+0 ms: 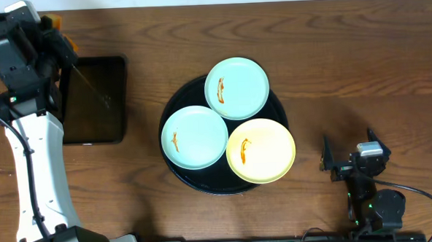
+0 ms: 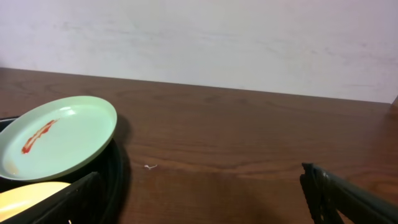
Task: Clean dirty plates on tray and stack at the side
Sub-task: 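Lift the sponge with the left gripper above the black tray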
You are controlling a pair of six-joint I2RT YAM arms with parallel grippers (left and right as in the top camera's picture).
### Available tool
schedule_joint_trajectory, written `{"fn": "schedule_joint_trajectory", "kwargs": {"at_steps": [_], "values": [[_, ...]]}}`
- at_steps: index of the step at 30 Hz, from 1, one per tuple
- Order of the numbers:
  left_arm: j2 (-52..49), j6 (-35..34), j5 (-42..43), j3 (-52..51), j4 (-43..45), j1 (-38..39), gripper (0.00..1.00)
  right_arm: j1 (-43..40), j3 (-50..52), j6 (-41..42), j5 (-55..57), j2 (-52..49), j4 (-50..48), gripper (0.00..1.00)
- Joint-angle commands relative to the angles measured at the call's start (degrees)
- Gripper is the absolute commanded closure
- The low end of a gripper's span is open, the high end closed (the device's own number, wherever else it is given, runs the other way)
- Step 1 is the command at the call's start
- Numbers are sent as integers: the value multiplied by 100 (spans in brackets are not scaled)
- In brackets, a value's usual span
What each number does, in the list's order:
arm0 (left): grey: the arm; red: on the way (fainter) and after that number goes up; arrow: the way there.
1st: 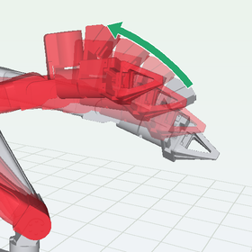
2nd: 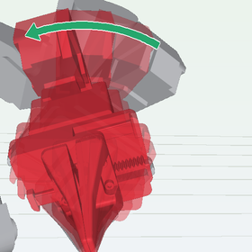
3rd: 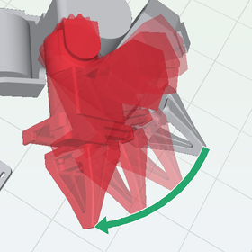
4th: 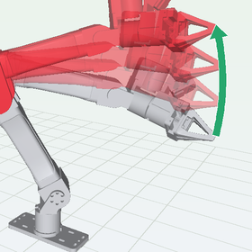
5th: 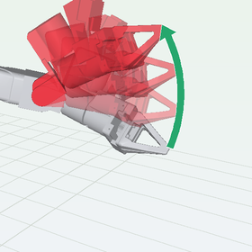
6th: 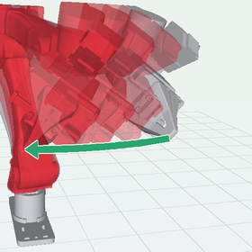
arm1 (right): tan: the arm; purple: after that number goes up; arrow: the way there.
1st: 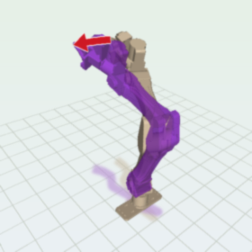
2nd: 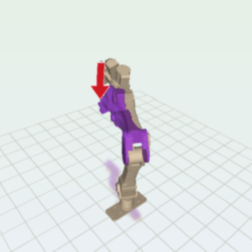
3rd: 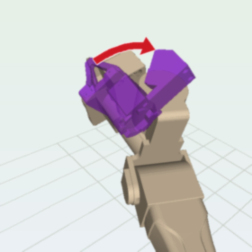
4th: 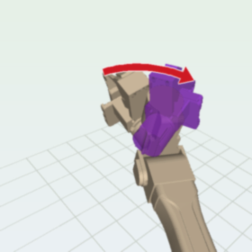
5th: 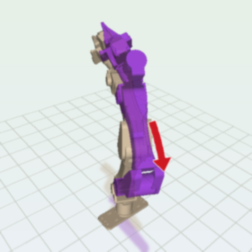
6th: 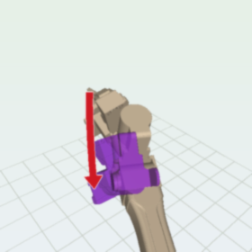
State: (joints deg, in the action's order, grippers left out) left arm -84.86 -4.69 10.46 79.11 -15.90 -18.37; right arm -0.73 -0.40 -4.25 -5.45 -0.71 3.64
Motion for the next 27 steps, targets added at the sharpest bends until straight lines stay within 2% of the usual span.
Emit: {"fn": "schedule_joint_trajectory", "kwargs": {"at_steps": [1,27], "values": [[28,-24,66,136,-13,-26,92,-46,7,-55,28,22,24,1],[-76,-22,63,136,-50,-26,92,-46,7,-55,28,22,24,1]]}}
